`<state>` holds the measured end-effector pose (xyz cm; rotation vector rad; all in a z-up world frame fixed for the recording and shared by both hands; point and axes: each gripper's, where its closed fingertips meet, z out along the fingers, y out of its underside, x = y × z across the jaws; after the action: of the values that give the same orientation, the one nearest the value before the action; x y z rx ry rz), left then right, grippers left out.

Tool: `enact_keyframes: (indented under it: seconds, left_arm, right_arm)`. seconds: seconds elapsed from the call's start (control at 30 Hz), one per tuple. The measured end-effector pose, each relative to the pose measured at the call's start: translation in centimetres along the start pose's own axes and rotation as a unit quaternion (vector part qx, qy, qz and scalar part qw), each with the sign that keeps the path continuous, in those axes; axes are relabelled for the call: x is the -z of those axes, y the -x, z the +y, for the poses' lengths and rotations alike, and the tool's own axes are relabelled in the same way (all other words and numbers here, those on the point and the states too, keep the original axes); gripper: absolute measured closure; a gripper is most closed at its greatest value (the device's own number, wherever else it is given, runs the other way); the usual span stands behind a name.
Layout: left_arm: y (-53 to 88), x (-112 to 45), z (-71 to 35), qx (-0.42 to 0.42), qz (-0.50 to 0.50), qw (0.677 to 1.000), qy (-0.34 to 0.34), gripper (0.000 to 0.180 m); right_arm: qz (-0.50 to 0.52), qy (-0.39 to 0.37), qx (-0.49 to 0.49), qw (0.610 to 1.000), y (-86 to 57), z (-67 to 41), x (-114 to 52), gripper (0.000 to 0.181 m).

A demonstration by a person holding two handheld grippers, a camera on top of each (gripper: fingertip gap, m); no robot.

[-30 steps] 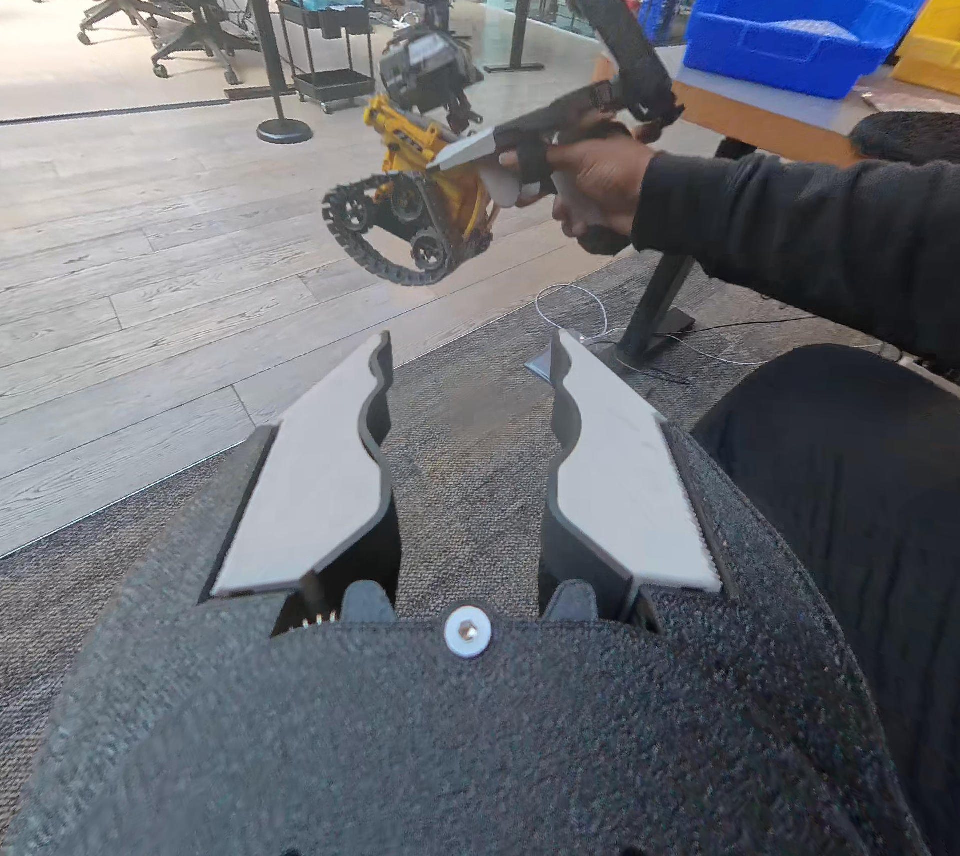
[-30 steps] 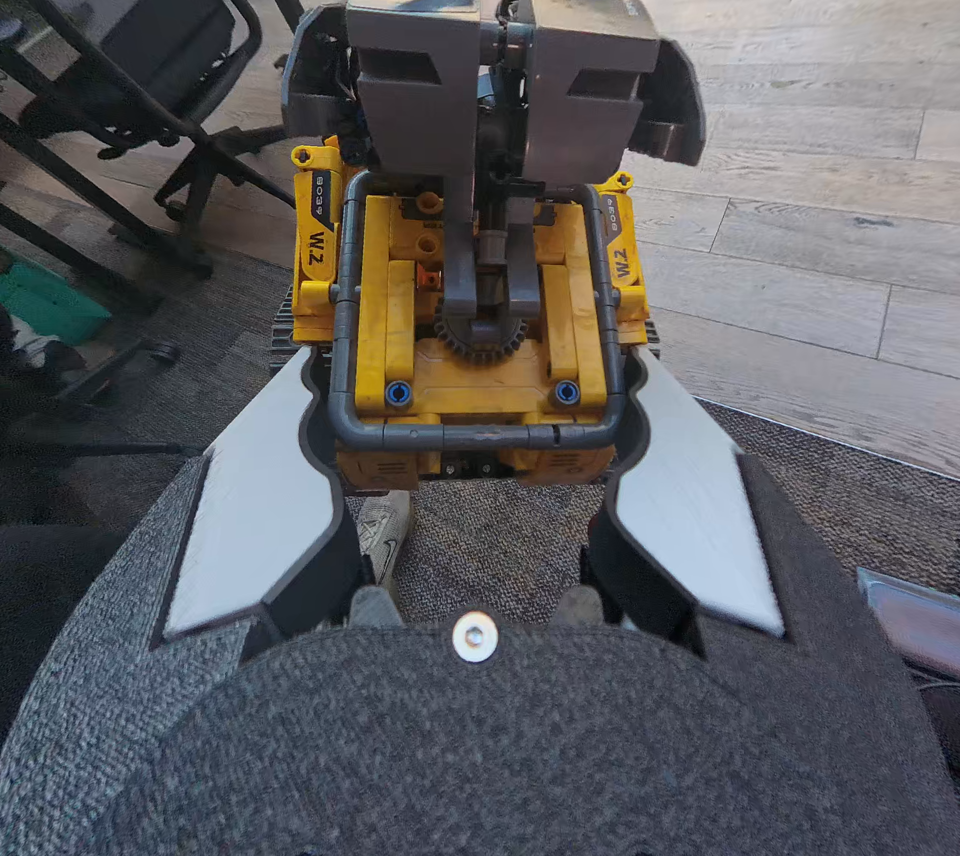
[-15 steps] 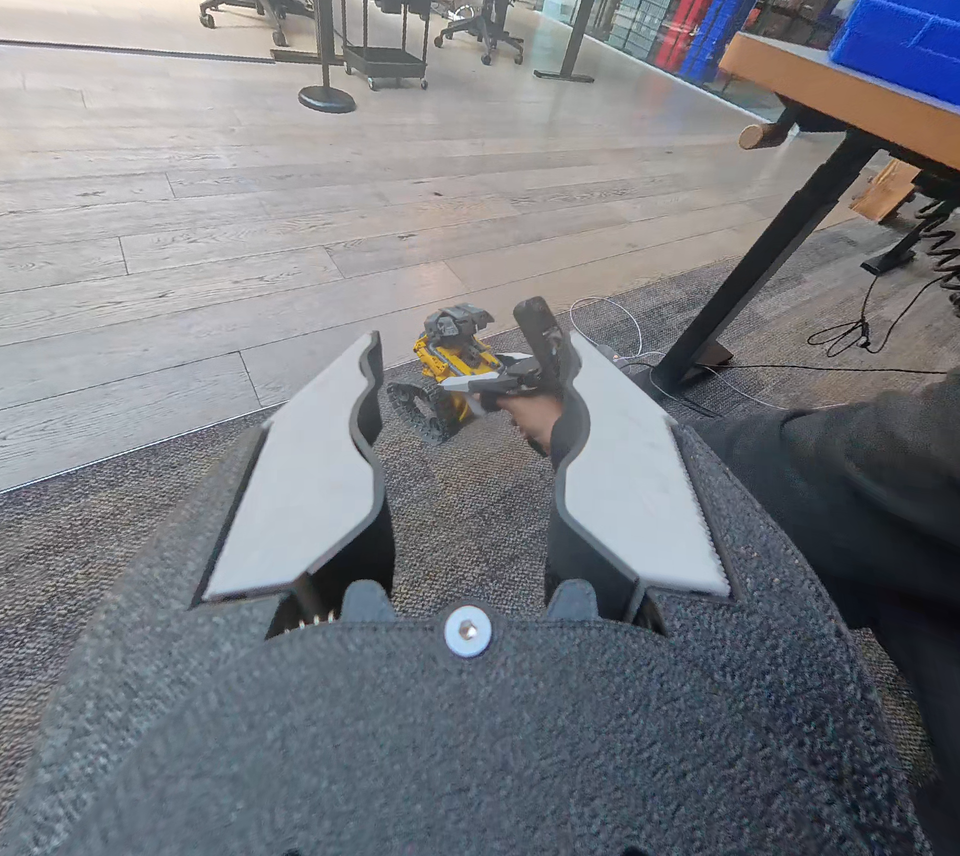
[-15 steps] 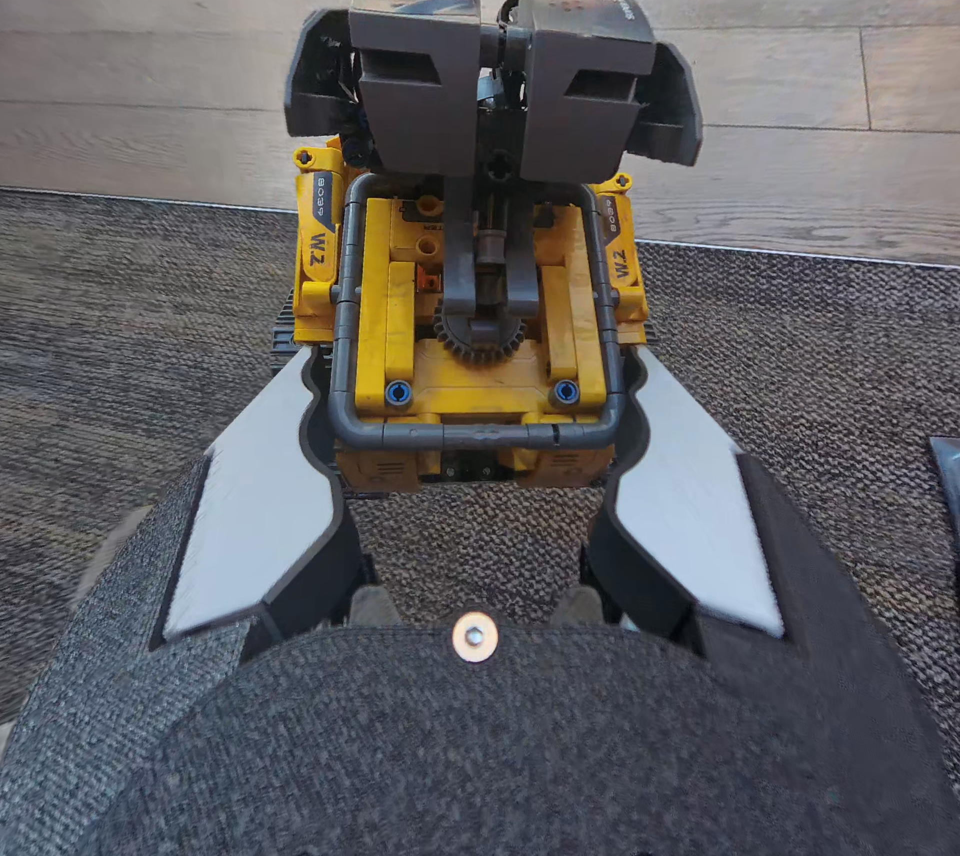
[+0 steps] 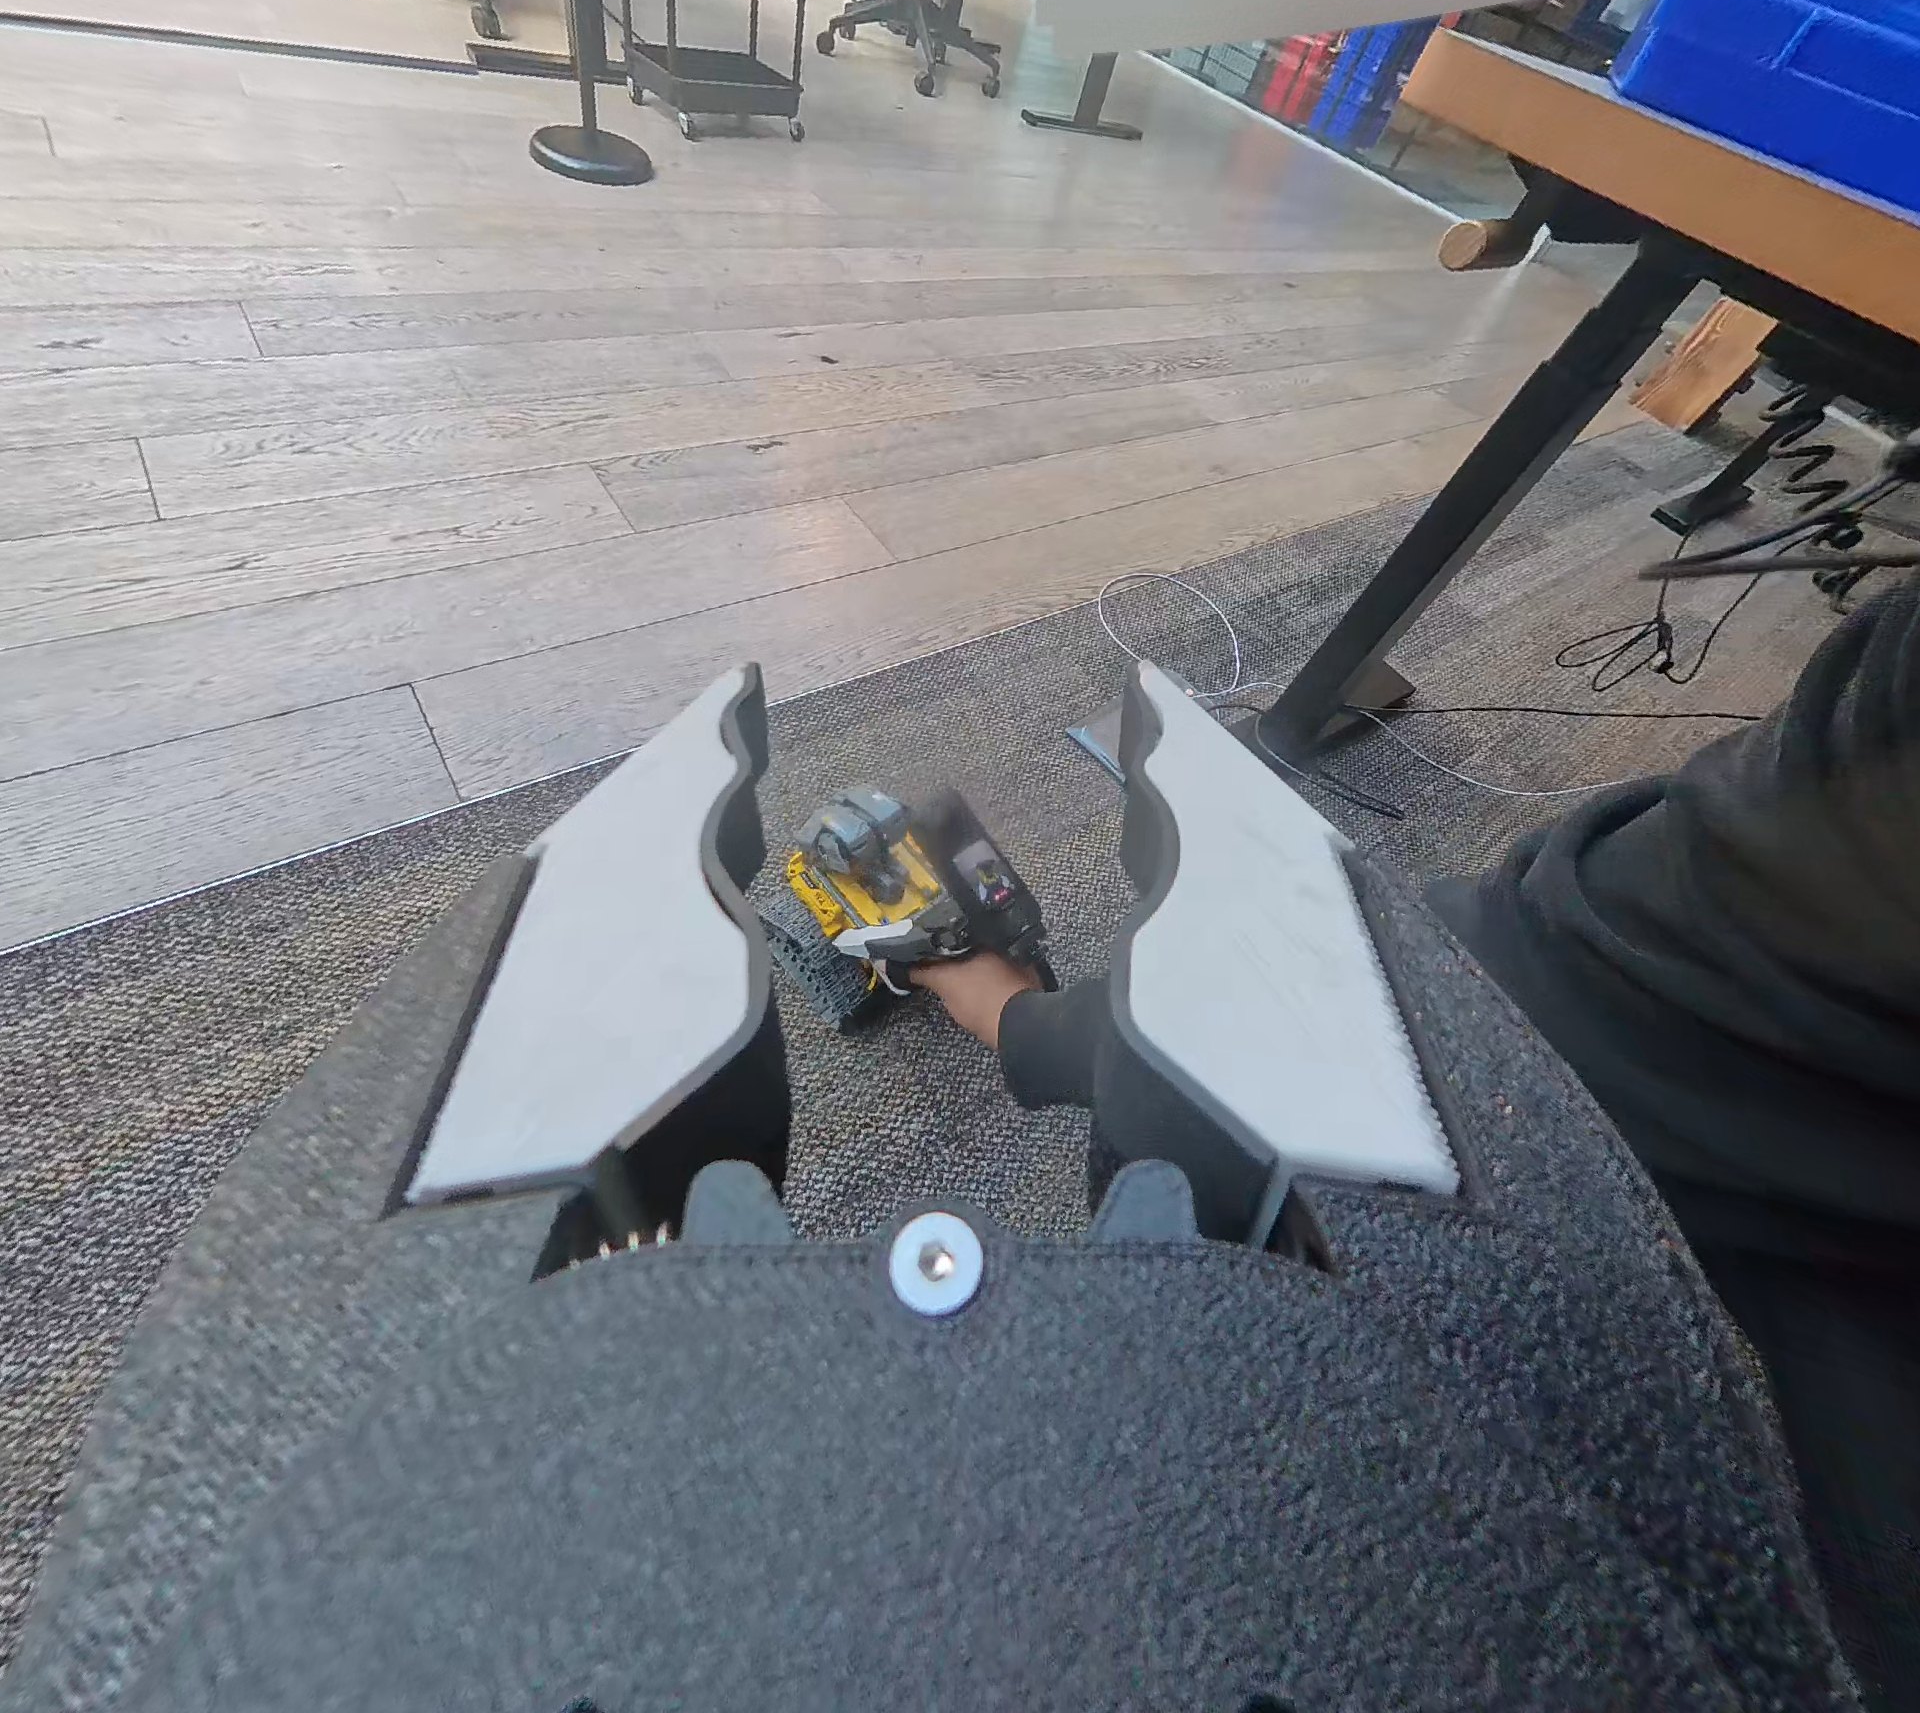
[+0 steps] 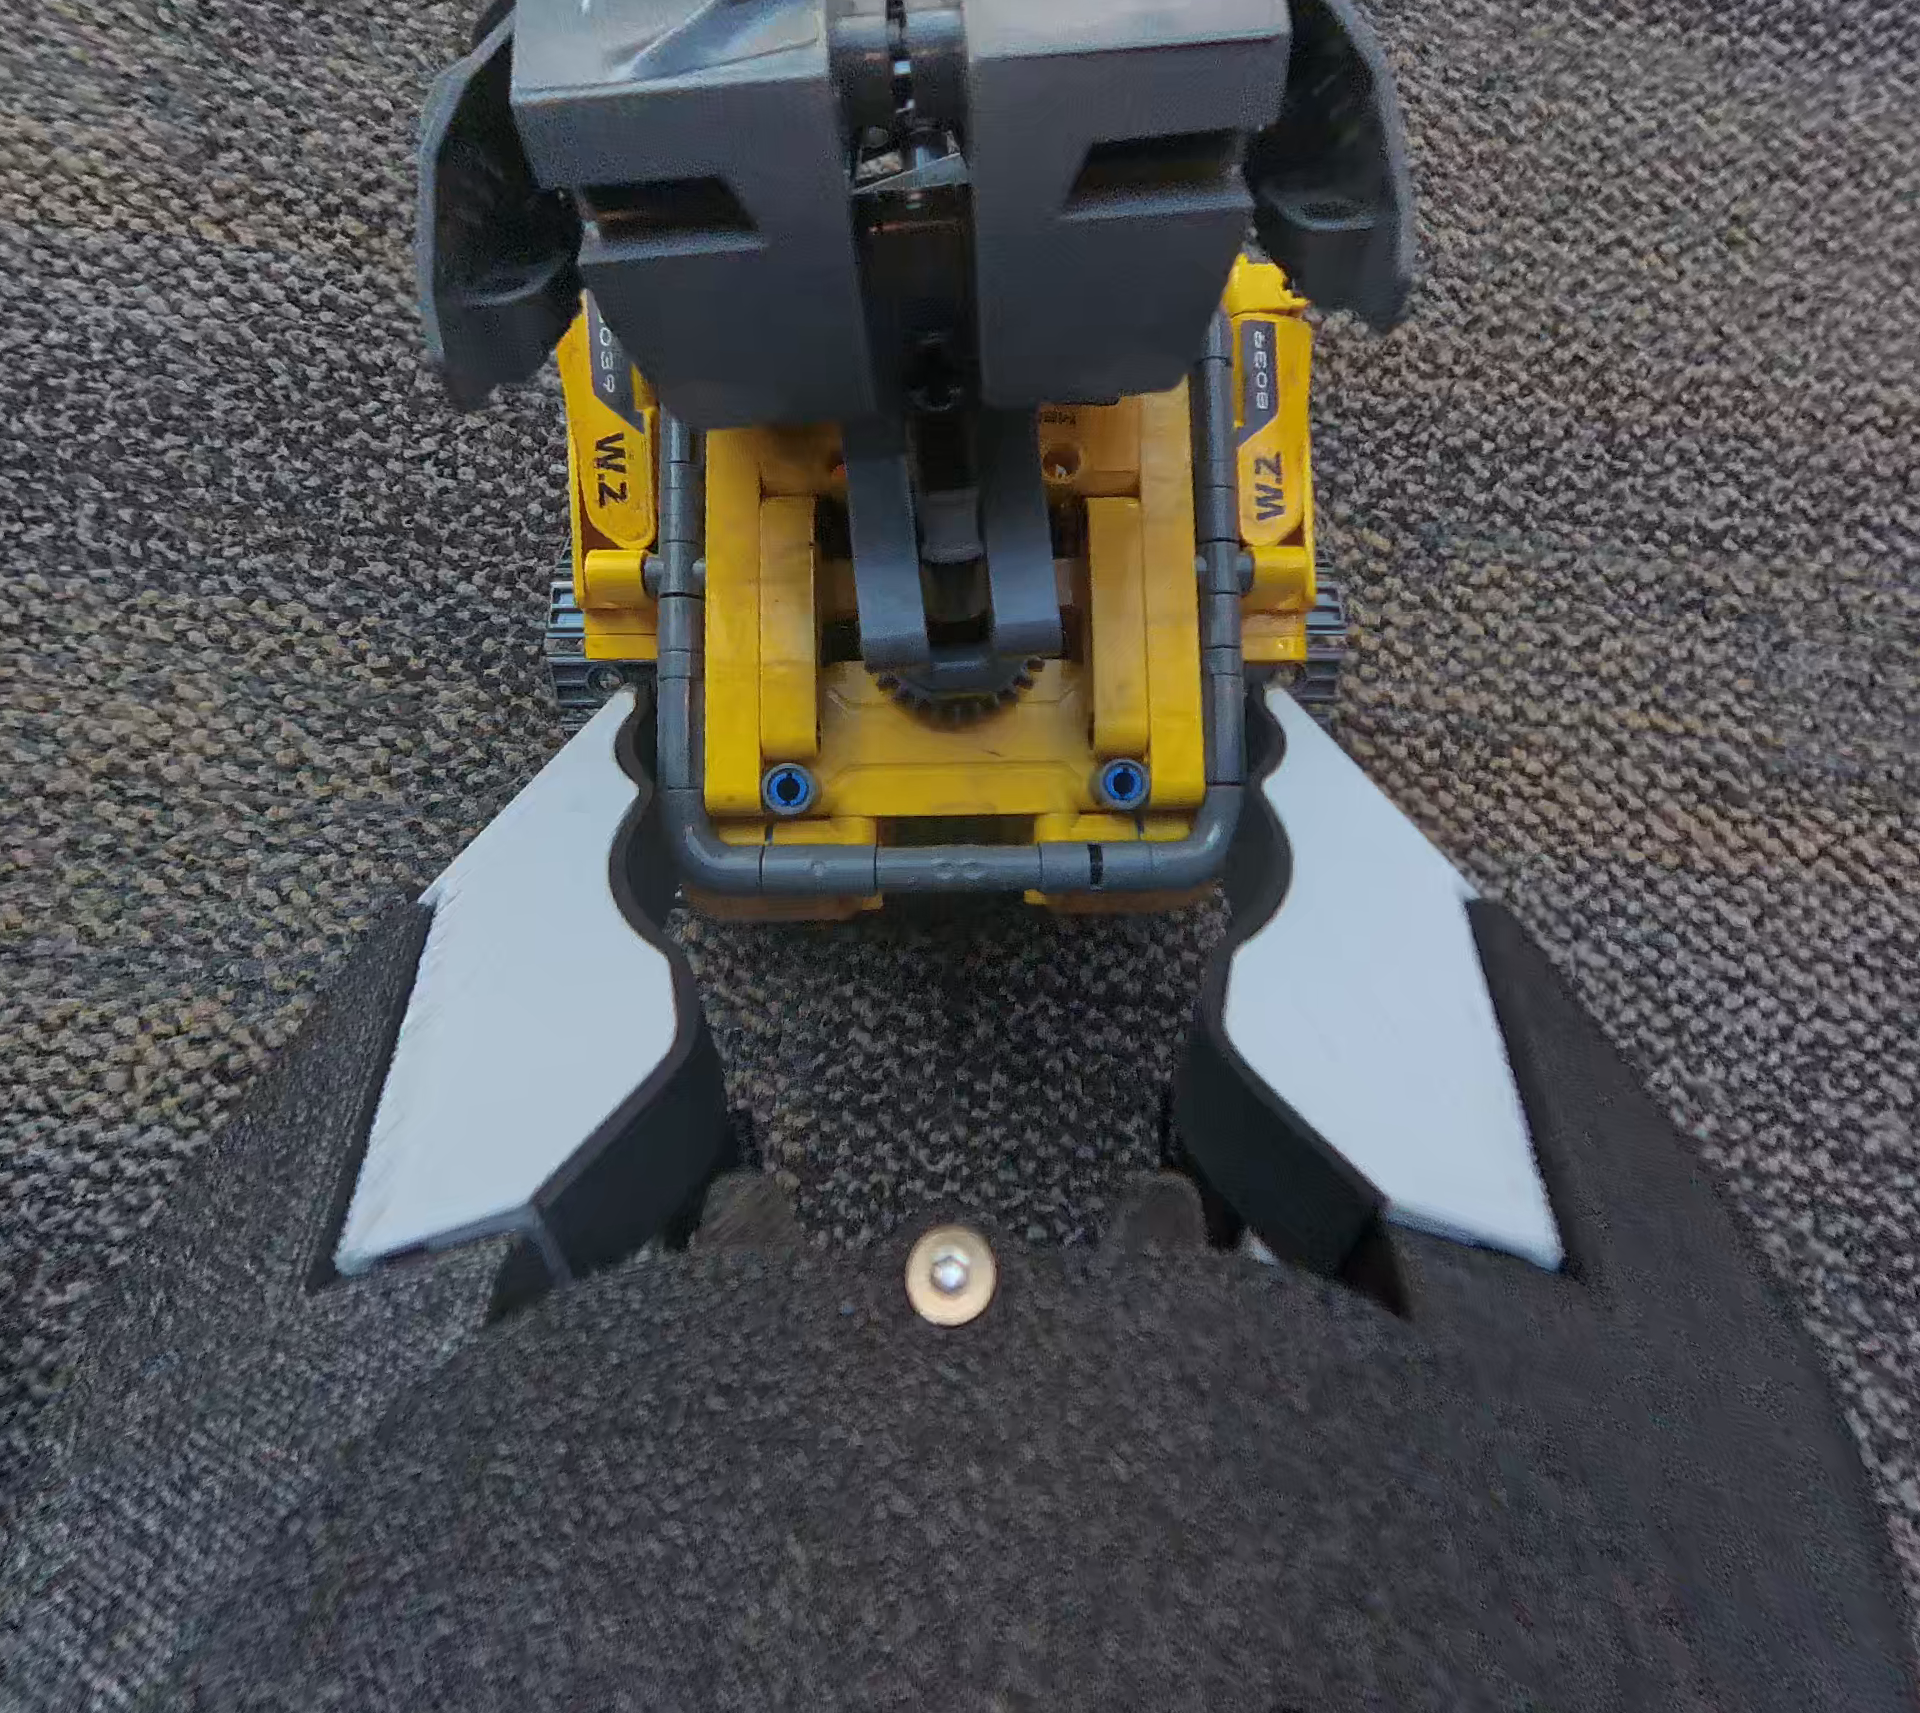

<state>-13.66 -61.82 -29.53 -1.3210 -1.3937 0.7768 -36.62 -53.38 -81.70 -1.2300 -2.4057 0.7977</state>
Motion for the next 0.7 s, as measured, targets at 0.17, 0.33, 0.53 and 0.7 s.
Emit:
enact_keyframes:
  seconds: [0.17,0.33,0.53,0.7]
  left_arm:
    - [-0.1,0.3,-0.3,-0.001,-0.001,1.0,-0.008,0.11]
    - [0.0,0.3,-1.1,-0.007,-0.009,1.0,-0.017,0.108]
    - [-2.6,0.5,-2.3,-0.092,-0.022,0.995,-0.02,0.108]
    - [-9.8,2.5,-5.1,-0.122,0.0,0.991,-0.063,0.104]
  right_arm:
    - [-0.009,0.046,-0.015,0.999,0.6,1.7,0.9,0.06]
    - [-0.01,0.067,-0.13,0.989,-0.3,2.1,7.1,0.06]
    - [-0.029,-0.111,-0.136,0.984,-2.3,-12.7,24.9,0.067]
    - [-0.043,-0.353,-0.053,0.933,-5.8,-28.1,50.0,0.071]
